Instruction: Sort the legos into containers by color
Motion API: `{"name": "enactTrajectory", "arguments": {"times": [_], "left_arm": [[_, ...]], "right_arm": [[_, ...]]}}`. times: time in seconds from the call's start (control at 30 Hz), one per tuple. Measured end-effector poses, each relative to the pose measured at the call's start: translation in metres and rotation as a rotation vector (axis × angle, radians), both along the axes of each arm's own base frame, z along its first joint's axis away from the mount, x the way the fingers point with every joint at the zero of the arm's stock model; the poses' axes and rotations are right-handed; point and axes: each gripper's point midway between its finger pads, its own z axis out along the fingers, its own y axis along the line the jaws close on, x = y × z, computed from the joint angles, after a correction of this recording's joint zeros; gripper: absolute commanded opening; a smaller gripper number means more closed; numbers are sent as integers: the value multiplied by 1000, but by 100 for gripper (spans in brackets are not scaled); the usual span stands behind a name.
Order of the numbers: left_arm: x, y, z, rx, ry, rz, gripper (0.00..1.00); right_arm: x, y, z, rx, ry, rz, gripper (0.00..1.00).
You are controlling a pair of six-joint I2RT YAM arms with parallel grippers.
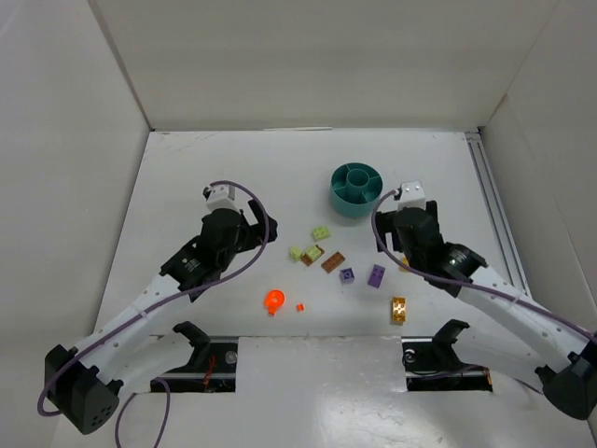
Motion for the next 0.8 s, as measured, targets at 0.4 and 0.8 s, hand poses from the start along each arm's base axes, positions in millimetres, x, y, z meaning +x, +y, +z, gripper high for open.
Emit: {"name": "enactTrajectory", "arguments": {"times": [0.4,0.8], "left_arm": [[-15,-12,-26,1,36,-74,100],[-15,-17,-47,22,40,-119,100]], "right_arm": [[-34,-8,-43,111,-2,58,99],[-25,-14,-108,65,203,-60,99]]}}
